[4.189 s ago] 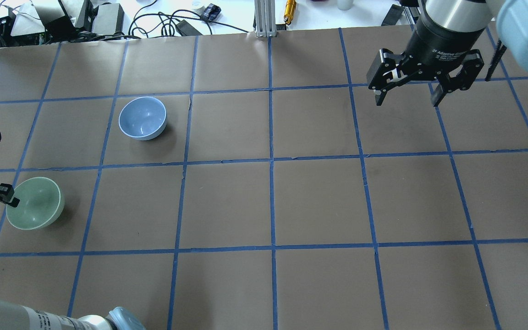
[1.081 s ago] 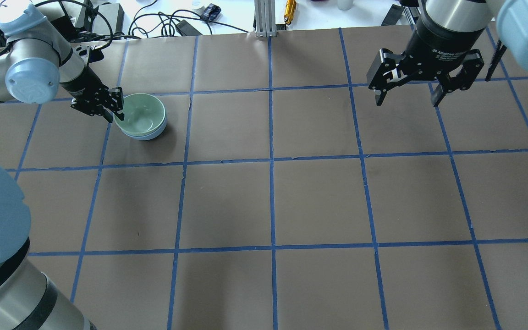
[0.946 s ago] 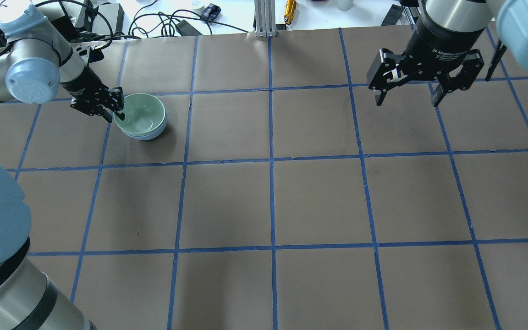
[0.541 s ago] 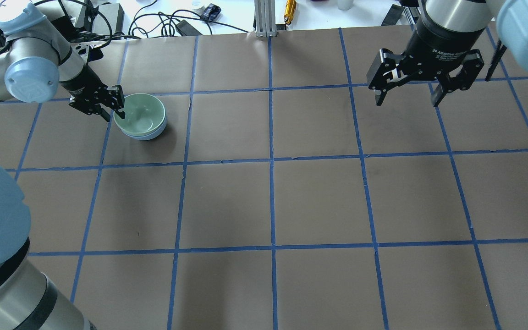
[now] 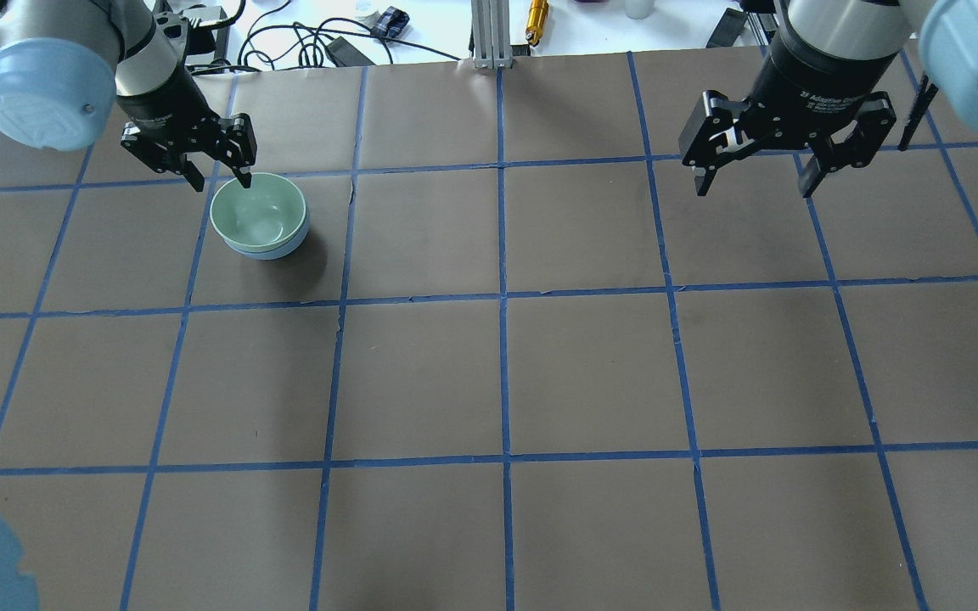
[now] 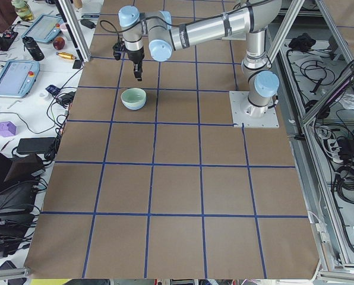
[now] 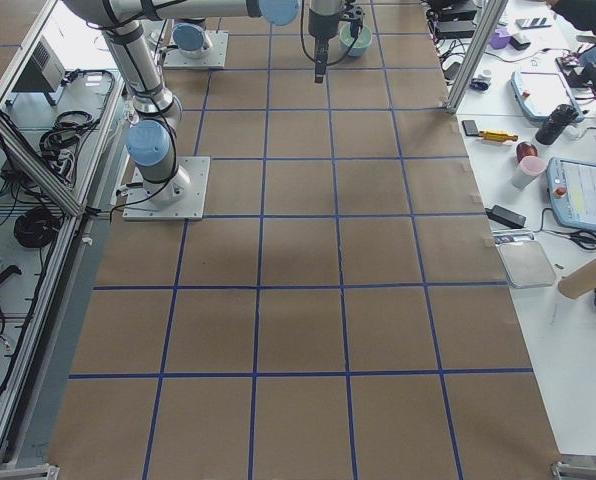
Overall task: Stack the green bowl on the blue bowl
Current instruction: 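Raise the open left gripper up away from the stacked bowls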
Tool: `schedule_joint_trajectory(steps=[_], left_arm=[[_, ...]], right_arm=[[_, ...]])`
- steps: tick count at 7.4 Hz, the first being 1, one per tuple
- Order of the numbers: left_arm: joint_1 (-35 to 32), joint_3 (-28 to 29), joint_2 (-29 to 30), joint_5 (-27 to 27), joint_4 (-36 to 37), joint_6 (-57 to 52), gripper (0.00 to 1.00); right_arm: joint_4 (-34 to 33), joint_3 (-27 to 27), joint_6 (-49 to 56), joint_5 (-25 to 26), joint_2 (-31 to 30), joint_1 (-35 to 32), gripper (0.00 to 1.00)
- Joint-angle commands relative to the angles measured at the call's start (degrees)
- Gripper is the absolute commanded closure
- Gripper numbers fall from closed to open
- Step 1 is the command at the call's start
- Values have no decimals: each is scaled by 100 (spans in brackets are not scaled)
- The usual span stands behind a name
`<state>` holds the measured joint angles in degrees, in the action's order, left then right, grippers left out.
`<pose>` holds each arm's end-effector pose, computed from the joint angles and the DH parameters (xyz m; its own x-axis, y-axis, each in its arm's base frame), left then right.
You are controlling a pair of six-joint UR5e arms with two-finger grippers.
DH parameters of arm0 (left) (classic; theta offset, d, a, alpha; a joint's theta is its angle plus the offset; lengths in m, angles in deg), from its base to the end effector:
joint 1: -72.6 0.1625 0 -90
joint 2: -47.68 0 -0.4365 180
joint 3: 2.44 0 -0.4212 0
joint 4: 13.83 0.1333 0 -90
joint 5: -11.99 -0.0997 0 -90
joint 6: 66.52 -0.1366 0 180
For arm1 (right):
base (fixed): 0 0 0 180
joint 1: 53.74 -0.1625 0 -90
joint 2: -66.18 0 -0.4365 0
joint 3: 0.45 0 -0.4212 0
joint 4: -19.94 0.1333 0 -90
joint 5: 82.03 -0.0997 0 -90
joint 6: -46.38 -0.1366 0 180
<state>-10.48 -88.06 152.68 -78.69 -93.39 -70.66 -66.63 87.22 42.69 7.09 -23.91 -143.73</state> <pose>-0.0553 -0.6375 0.3696 -0.9988 -0.0485 -0.0116 -0.0485 0.9988 0.0040 0.1353 -0.5174 0.4785 -0.9978 0.0648 -0.0142 0.0645 0.9977 0.0186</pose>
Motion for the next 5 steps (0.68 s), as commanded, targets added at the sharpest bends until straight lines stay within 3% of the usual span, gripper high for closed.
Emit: schedule_joint_trajectory(steps=[1,3,5], left_arm=[[-383,20,-863,-12,-873,264,19],[-524,-51,-1383,85,-1209,264,3],[-665,-103,-1622,94,-1289,273,0]], right_arm=[[0,-4,0,0,0,0,0],[0,-4,0,0,0,0,0],[0,-4,0,0,0,0,0]])
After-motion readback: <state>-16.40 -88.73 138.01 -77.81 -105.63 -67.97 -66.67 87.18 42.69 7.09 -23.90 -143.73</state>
